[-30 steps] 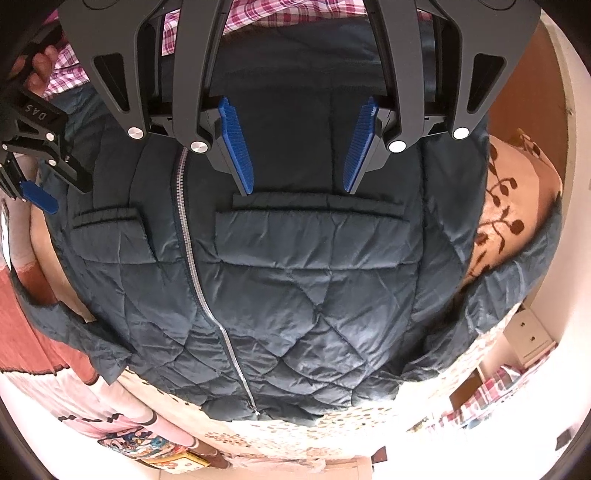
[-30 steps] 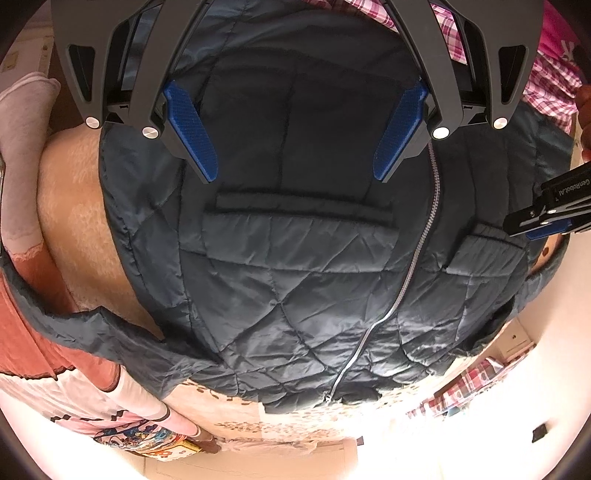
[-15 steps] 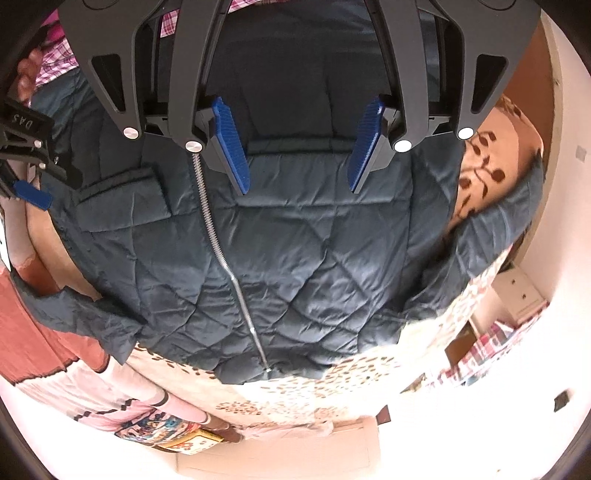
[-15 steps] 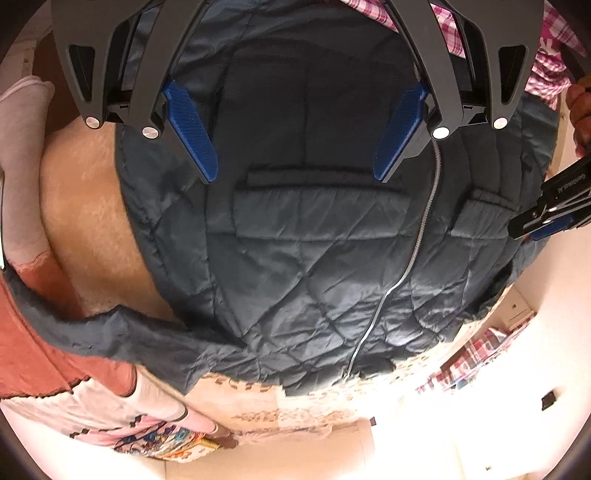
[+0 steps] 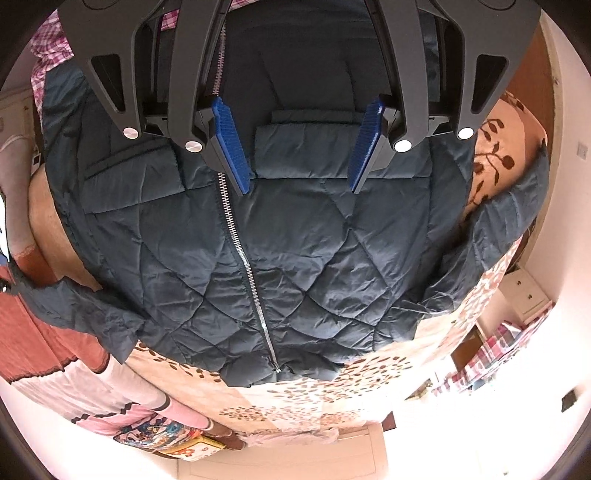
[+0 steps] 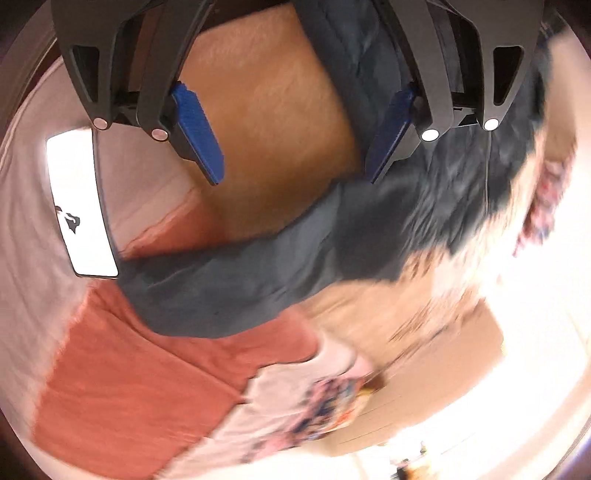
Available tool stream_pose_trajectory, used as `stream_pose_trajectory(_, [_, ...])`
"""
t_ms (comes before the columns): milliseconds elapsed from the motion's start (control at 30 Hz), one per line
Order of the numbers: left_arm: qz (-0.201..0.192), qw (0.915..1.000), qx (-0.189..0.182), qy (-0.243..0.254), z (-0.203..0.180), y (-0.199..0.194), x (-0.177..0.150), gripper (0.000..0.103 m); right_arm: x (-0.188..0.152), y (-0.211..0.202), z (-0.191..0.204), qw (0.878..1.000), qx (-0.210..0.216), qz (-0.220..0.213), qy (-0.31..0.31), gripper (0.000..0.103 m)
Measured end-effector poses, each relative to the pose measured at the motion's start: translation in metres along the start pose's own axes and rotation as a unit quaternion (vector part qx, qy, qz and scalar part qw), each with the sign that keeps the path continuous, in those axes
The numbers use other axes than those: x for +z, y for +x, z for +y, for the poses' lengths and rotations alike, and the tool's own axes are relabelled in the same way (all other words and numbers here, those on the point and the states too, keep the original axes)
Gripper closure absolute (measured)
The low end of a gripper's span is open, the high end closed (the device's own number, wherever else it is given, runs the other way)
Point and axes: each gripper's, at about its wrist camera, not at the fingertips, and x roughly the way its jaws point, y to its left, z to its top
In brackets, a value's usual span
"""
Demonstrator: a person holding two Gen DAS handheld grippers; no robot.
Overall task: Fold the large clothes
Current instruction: 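Grasp the jacket sleeve cuff with the right gripper and lift it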
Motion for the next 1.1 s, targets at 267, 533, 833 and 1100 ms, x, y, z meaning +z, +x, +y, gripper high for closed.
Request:
stream_pose_trajectory(267, [0.009, 0.9999, 0.000, -0.007, -0.005, 0.005, 0.004, 0.048, 0.034, 0.048, -0.043, 0.986, 0.048, 0.059, 0.151, 0.029])
stream_pose_trajectory(533, [0.015, 0.9997, 0.000, -0.021, -0.002, 0.004, 0.001, 0.048, 0.059, 0.079, -0.067, 0.974, 0.020, 0.045, 0.222, 0.055])
stream_pose_trajectory(833, [0.008, 0.9995, -0.001, -0.031, 0.014, -0.001, -0.003, 0.048, 0.089, 0.033, -0.012, 0.994, -0.016, -0.089, 0.060, 0.093])
stream_pose_trajectory(1100, [-0.021, 0.9977, -0.015, -0.062, 0.049, -0.012, -0.014, 0.048, 0.087, -0.035, 0.157, 0.956, 0.059, -0.199, -0.208, 0.093])
